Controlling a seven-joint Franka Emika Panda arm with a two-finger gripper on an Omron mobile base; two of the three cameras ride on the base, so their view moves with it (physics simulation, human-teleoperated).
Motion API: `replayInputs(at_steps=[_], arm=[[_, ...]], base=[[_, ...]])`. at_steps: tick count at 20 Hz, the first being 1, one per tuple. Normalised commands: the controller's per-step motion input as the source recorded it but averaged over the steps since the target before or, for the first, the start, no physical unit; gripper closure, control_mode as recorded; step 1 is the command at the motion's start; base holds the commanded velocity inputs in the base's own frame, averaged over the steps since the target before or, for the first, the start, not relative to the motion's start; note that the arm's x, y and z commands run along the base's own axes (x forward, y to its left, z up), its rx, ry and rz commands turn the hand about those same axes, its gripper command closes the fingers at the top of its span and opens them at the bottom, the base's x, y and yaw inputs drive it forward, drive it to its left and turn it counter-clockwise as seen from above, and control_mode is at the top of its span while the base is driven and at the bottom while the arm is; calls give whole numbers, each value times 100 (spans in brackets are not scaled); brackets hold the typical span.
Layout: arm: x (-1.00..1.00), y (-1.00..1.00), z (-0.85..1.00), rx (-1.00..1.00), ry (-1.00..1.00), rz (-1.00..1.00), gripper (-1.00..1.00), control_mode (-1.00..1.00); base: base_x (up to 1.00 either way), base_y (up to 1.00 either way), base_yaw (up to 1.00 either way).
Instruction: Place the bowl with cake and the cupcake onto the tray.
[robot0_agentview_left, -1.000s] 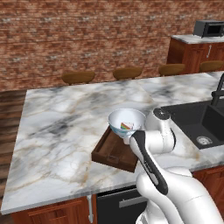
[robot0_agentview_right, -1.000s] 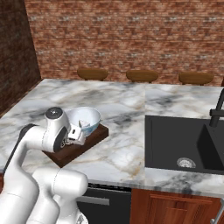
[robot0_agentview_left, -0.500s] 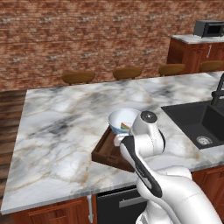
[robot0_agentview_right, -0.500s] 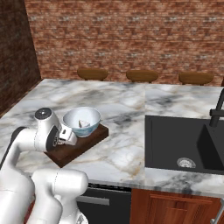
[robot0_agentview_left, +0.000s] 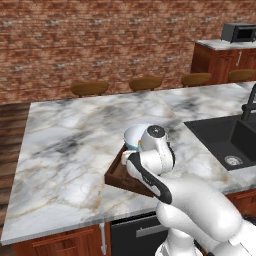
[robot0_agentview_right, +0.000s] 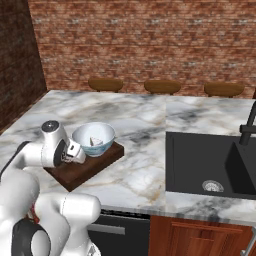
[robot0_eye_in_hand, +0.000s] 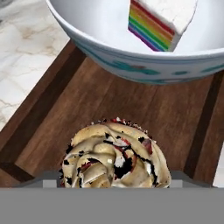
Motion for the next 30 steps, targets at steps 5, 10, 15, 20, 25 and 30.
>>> replayInputs(at_steps=[5,10,15,20,25,30], arm=[[22,5,-7,0,19,-2,100,-100],[6,0,-30,0,14,-1,100,-100],[0,0,-29,0,2,0,100,-100],[0,5,-44,-1,0,0,100,-100],[0,2,-26,-2,0,-1,100,-100],[0,0,0,-1,0,-1,-100,-100]], base=[[0,0,0],[0,0,0],[0,0,0],[0,0,0],[0,0,0],[0,0,0]])
